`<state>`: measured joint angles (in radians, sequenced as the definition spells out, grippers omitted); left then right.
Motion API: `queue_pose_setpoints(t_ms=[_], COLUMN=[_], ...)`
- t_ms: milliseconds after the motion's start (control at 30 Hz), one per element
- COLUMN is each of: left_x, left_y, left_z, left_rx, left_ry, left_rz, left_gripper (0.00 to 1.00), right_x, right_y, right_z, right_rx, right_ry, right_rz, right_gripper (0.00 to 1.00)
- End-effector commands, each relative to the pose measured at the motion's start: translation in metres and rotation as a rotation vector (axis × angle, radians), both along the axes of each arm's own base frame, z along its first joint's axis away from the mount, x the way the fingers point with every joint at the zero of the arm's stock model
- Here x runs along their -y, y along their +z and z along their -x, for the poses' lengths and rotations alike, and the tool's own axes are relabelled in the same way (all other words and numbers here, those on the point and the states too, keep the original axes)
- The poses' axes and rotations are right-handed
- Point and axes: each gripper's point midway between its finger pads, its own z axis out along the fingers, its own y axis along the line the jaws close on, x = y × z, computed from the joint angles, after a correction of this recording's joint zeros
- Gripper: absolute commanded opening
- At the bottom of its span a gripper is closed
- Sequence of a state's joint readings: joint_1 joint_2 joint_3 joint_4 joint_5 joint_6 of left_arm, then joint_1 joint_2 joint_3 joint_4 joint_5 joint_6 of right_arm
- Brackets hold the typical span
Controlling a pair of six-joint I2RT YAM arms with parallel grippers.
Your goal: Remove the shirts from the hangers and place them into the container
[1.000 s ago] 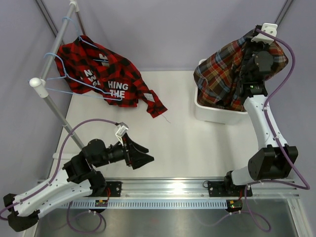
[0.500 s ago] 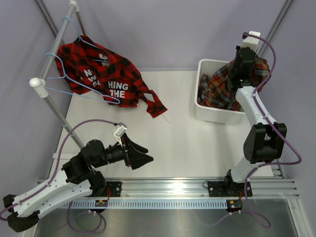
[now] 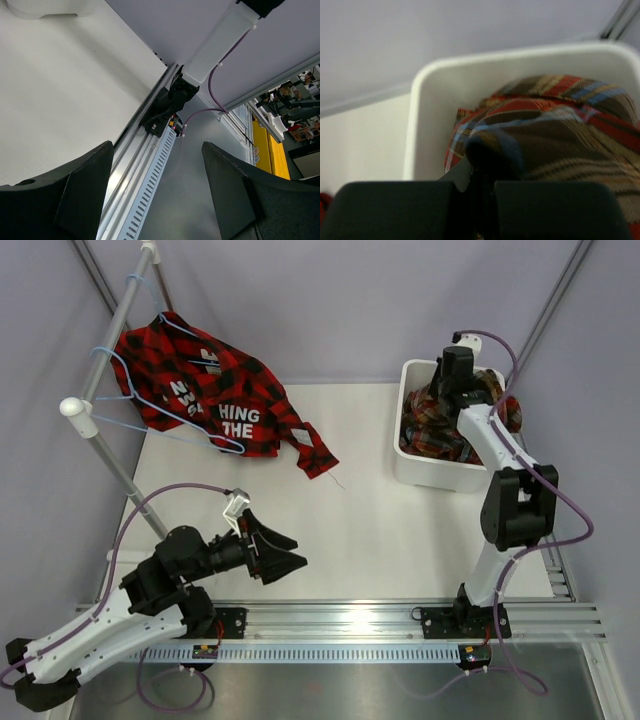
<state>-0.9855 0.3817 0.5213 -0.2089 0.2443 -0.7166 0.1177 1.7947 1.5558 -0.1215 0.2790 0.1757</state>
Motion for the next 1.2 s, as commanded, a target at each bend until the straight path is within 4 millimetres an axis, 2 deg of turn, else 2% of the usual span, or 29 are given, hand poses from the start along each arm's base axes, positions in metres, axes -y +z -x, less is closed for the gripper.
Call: queue_pose_setpoints(t_ms=[0,67,100,133,200,300,367,433,500,533,567,600,667,767,800,833,867,967,1000,1033,1067,1133,1167], left_x=[-0.003,-0.003,-0.003,-0.003,-0.003,-0.002,-0.002,-0.003,-0.003,-0.005,-0.005,-0.005,-0.006,-0.007,-0.007,-0.008,-0.009,-0.012,-0.014,-0.016,-0.018,-0.021,-0.021], left_y=[0.015,0.016,0.017,0.017,0.021,0.03,0.035,0.039,0.036,0.038,0.037,0.037,0.036,0.033,0.031,0.031,0.034,0.028,0.024,0.021,0.011,0.011,0.01], left_z=[0.0,0.001,0.002,0.003,0.005,0.01,0.013,0.014,0.014,0.014,0.014,0.013,0.013,0.012,0.011,0.009,0.009,0.0,-0.004,-0.008,-0.01,-0.016,-0.016], left_rx=[0.019,0.018,0.02,0.019,0.026,0.038,0.036,0.039,0.033,0.035,0.033,0.034,0.029,0.028,0.024,0.024,0.03,0.02,0.015,0.02,-0.003,-0.015,-0.023], left_ry=[0.012,0.009,0.008,0.003,-0.008,-0.04,-0.052,-0.054,-0.049,-0.048,-0.045,-0.039,-0.037,-0.025,-0.022,-0.009,-0.005,0.048,0.075,0.093,0.116,0.152,0.153], left_rz=[0.044,0.047,0.05,0.052,0.067,0.095,0.114,0.126,0.12,0.127,0.128,0.131,0.136,0.13,0.122,0.118,0.119,0.085,0.063,0.045,-0.001,-0.027,-0.038], left_gripper=[0.76,0.76,0.76,0.76,0.76,0.76,0.77,0.77,0.77,0.77,0.77,0.77,0.77,0.77,0.77,0.77,0.77,0.79,0.81,0.82,0.85,0.86,0.86], right_x=[0.0,0.005,0.003,0.003,-0.001,-0.013,-0.018,-0.023,-0.036,-0.052,-0.059,-0.062,-0.065,-0.057,-0.056,-0.053,-0.047,-0.035,-0.034,-0.031,-0.032,-0.055,-0.059], right_y=[-0.07,-0.084,-0.113,-0.112,-0.14,-0.168,-0.168,-0.176,-0.183,-0.19,-0.19,-0.195,-0.193,-0.168,-0.149,-0.14,-0.127,-0.071,-0.031,-0.008,0.04,0.094,0.139], right_z=[0.011,0.018,0.016,0.018,0.021,0.028,0.032,0.037,0.041,0.042,0.044,0.044,0.045,0.038,0.032,0.029,0.026,0.016,0.015,0.017,0.027,0.037,0.051], right_rx=[-0.259,-0.37,-0.45,-0.493,-0.606,-0.664,-0.66,-0.663,-0.686,-0.697,-0.702,-0.702,-0.699,-0.634,-0.594,-0.579,-0.553,-0.452,-0.37,-0.322,-0.224,-0.079,0.042], right_ry=[-0.114,-0.157,-0.159,-0.161,-0.15,-0.101,-0.08,-0.067,-0.011,0.054,0.078,0.088,0.089,0.079,0.077,0.076,0.052,0.029,0.041,0.025,0.042,0.136,0.159], right_rz=[-0.102,-0.095,-0.085,-0.083,-0.082,-0.119,-0.149,-0.174,-0.242,-0.298,-0.317,-0.32,-0.275,-0.227,-0.218,-0.197,-0.169,-0.107,-0.09,-0.069,-0.066,-0.041,-0.038], right_gripper=[0.0,0.0,0.0,0.0,0.0,0.0,0.01,0.06,0.15,0.25,0.25,0.37,0.4,0.58,0.67,0.88,0.98,1.0,1.0,0.99,0.99,1.0,1.0])
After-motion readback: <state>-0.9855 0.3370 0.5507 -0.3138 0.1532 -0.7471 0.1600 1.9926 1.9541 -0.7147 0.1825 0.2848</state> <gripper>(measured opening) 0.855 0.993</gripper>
